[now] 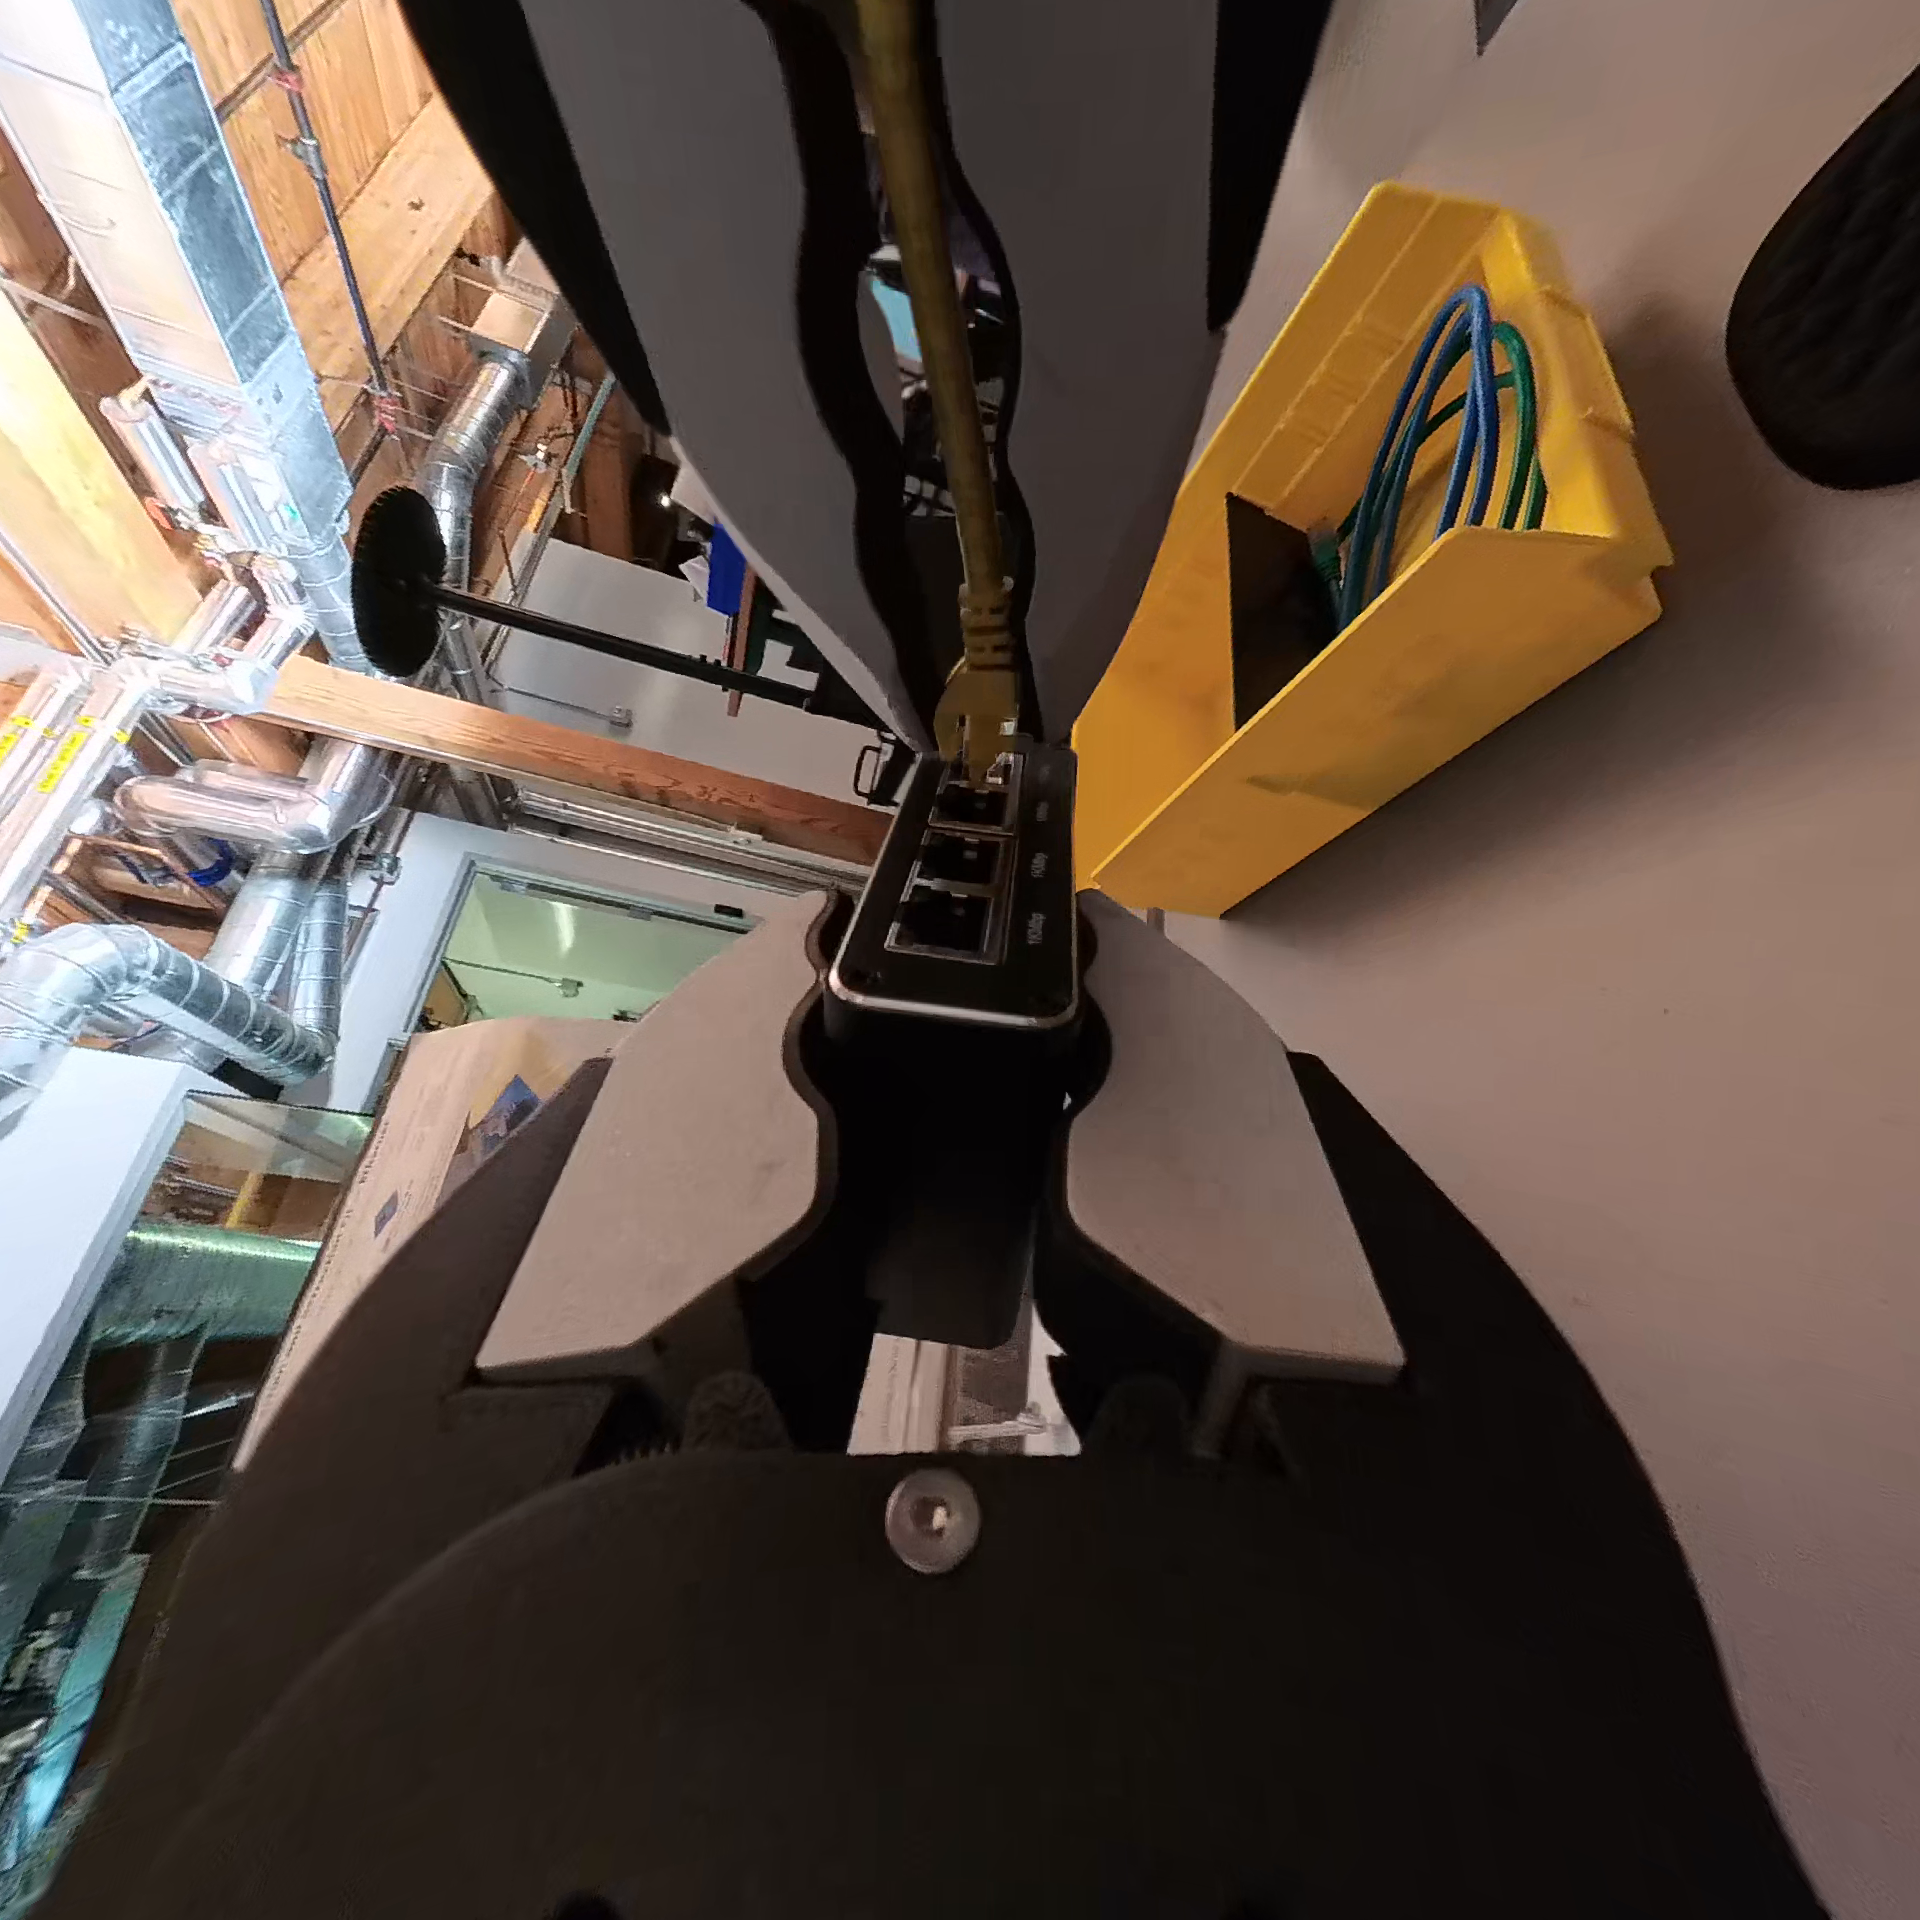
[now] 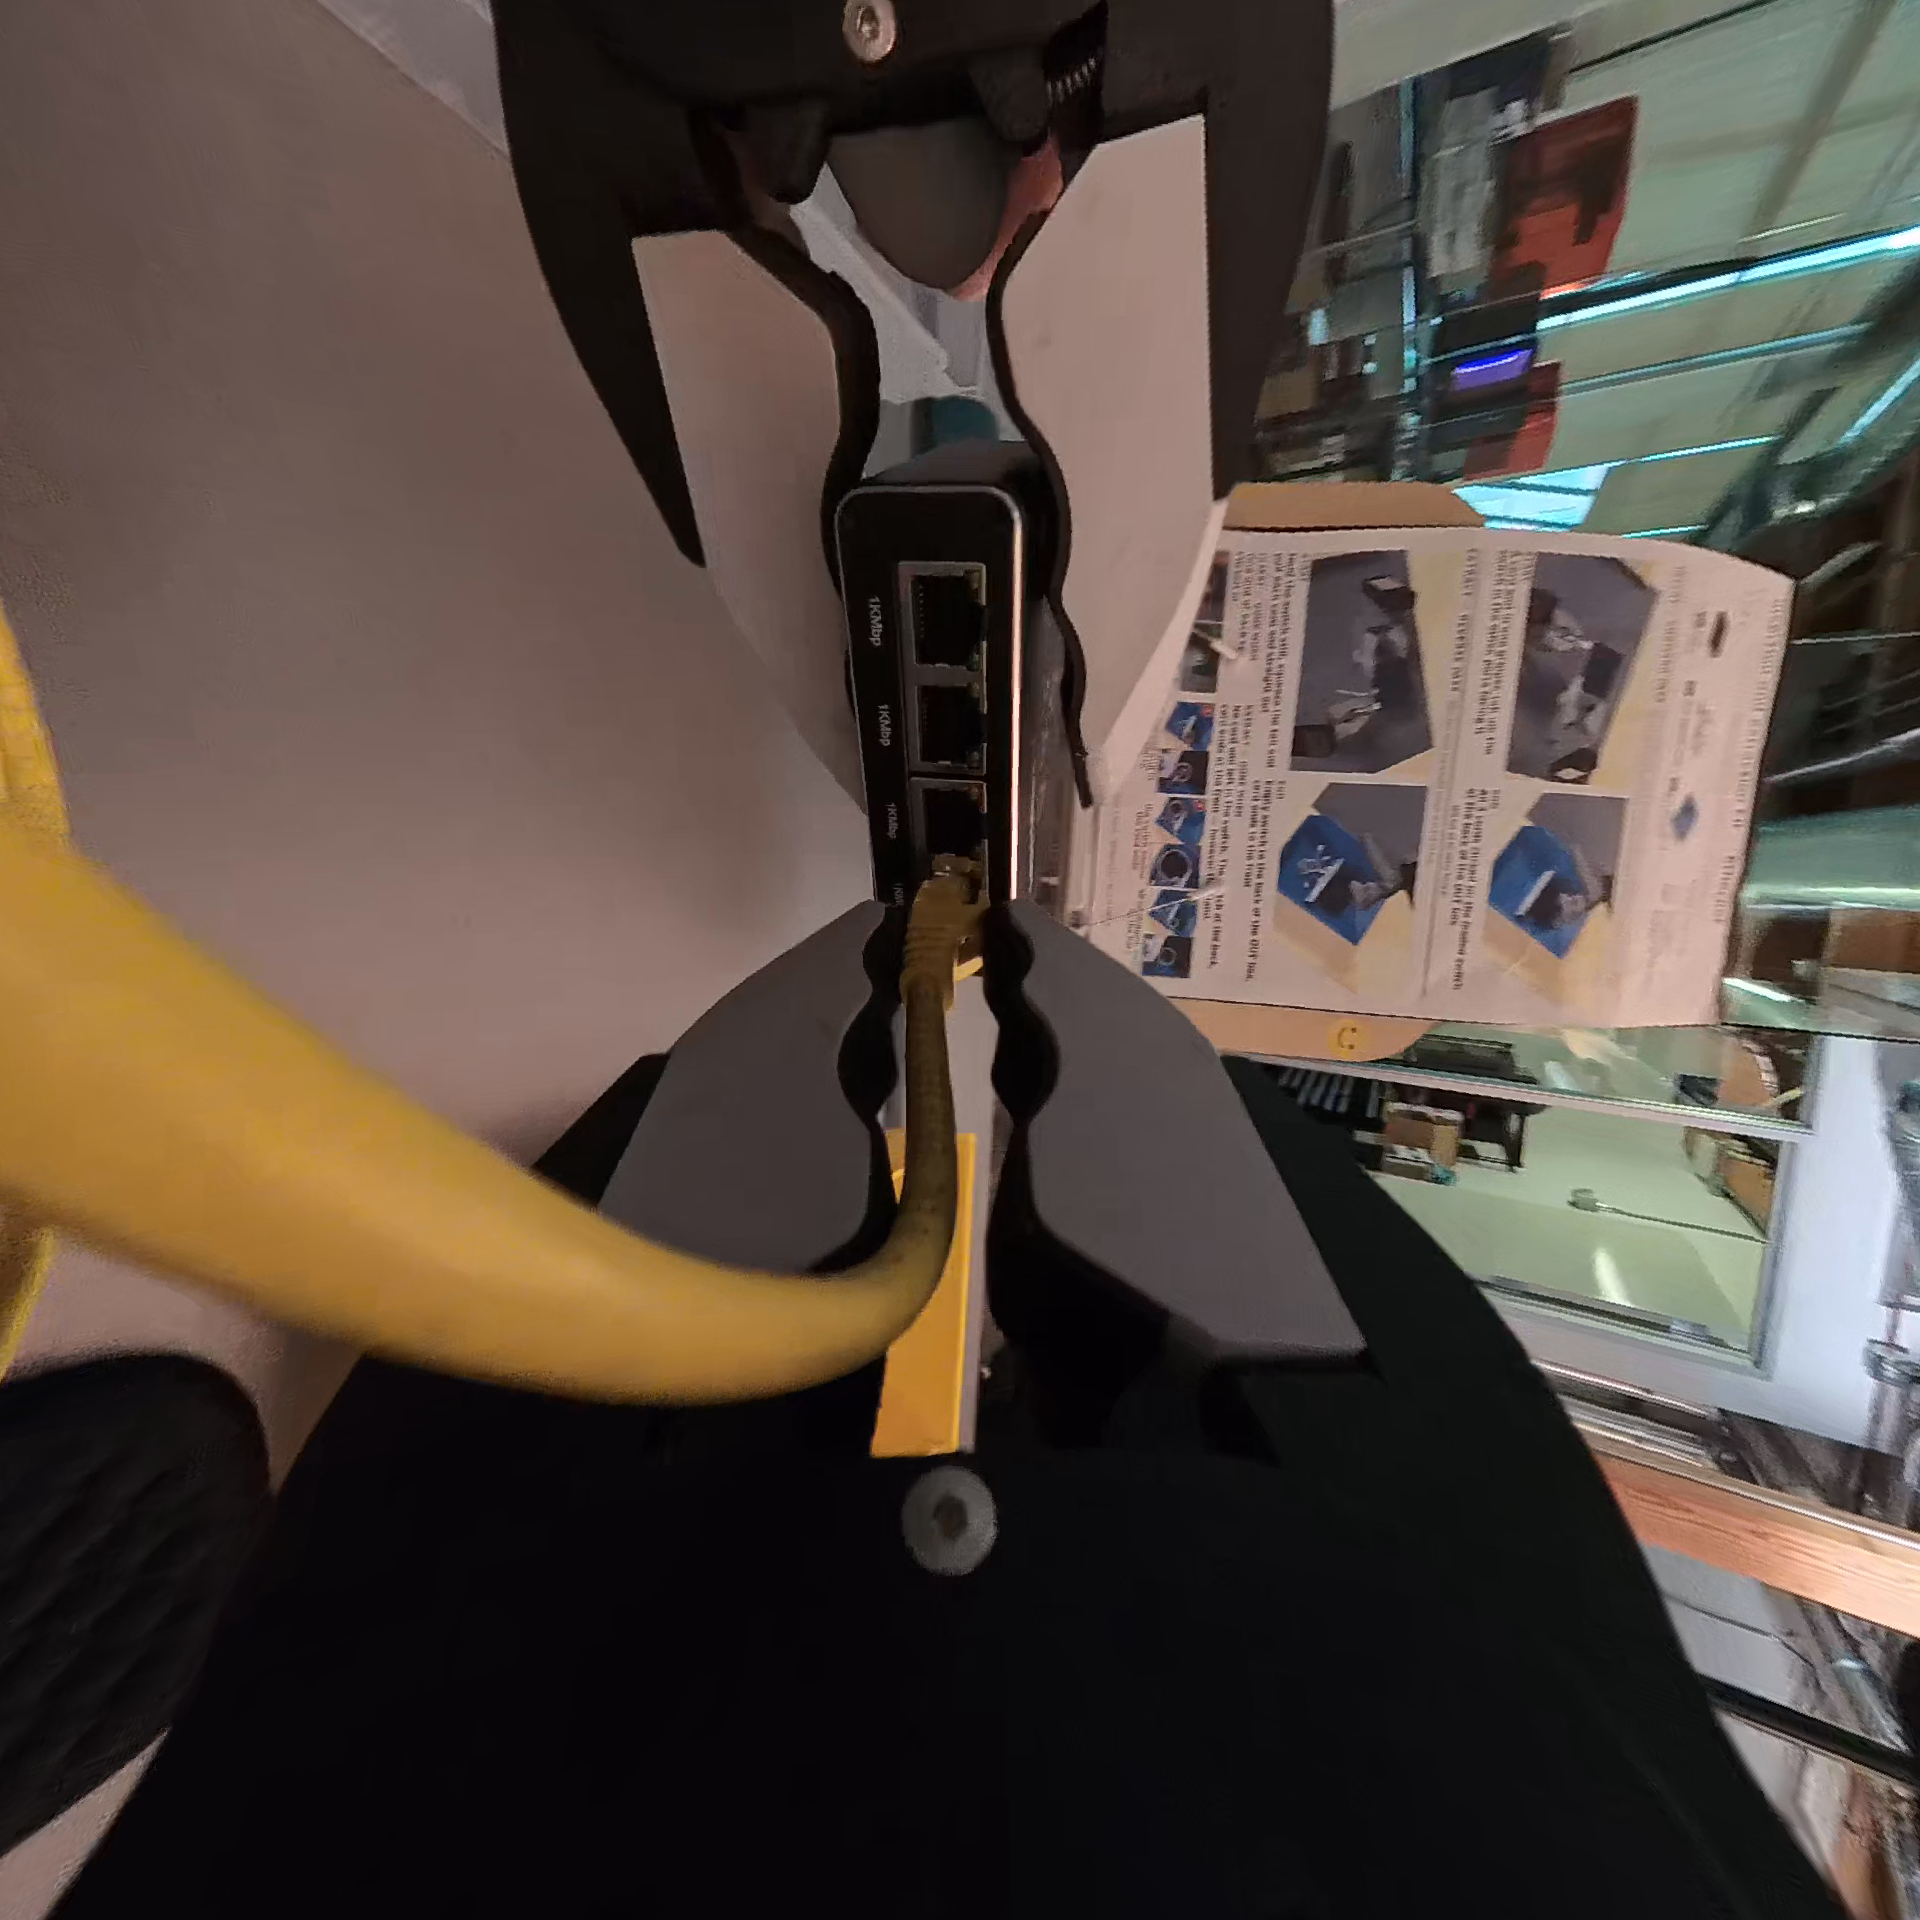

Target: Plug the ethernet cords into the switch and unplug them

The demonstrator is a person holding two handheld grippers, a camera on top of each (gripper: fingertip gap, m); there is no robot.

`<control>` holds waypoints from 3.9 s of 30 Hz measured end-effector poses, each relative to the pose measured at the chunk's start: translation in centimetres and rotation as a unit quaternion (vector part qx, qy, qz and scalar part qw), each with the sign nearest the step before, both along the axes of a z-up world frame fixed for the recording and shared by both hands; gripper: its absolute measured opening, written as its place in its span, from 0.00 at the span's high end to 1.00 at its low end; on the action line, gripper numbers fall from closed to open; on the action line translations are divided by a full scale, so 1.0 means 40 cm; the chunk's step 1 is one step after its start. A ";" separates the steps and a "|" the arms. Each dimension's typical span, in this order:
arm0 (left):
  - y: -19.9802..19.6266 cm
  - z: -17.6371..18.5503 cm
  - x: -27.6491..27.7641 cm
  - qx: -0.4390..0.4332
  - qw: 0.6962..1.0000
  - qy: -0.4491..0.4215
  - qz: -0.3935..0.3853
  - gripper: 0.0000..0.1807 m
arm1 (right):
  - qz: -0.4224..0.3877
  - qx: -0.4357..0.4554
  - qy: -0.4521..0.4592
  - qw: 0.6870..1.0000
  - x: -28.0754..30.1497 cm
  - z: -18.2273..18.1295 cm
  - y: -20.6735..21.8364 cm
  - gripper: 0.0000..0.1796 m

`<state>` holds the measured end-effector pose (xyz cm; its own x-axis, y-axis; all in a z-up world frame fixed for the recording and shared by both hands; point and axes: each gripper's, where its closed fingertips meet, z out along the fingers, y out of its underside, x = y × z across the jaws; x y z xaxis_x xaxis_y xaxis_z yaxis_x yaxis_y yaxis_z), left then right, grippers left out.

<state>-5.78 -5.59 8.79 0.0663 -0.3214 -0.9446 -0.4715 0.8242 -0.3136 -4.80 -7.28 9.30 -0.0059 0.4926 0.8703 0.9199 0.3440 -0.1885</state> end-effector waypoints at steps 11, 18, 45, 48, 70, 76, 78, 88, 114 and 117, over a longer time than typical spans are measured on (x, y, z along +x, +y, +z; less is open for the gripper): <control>0.019 -0.029 0.007 -0.049 0.999 0.011 -0.009 0.79 | -0.003 -0.090 -0.040 0.995 0.008 -0.025 0.013 0.93; 0.017 -0.050 0.027 -0.061 0.998 0.014 -0.018 0.79 | -0.009 -0.102 -0.049 0.994 0.026 -0.042 0.006 0.93; -0.042 -0.040 0.072 -0.045 0.998 -0.028 -0.032 0.78 | 0.049 -0.011 0.048 0.998 0.025 -0.005 -0.065 0.93; -0.048 -0.042 0.072 -0.028 0.999 -0.011 -0.024 0.78 | 0.039 0.001 0.019 0.999 0.030 -0.016 -0.065 0.90; -0.018 -0.046 0.060 -0.015 0.999 0.016 0.038 0.78 | -0.012 0.067 -0.054 0.996 0.037 -0.020 -0.037 0.92; -0.014 -0.041 0.057 0.001 0.999 0.016 0.049 0.79 | -0.024 0.085 -0.052 0.995 0.041 -0.018 -0.022 0.92; -0.015 -0.038 0.056 0.004 0.999 0.014 0.046 0.79 | -0.022 0.085 -0.049 0.995 0.039 -0.015 -0.022 0.92; -0.026 -0.034 0.055 0.008 0.999 0.011 0.032 0.79 | -0.016 0.093 -0.066 0.993 0.039 -0.017 -0.017 0.93; 0.012 -0.033 0.046 0.016 0.998 0.008 0.058 0.79 | -0.007 0.028 -0.063 0.998 0.038 -0.028 -0.004 0.92; 0.021 -0.049 0.048 -0.002 0.998 0.018 0.056 0.79 | -0.012 -0.002 -0.078 0.997 0.041 -0.044 0.003 0.92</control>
<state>-3.88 -4.77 6.83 0.0681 -0.3178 -0.9457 -0.5724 0.7640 -0.2979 -3.16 -7.15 7.54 -0.1292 0.4982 0.8574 0.9461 0.3209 -0.0439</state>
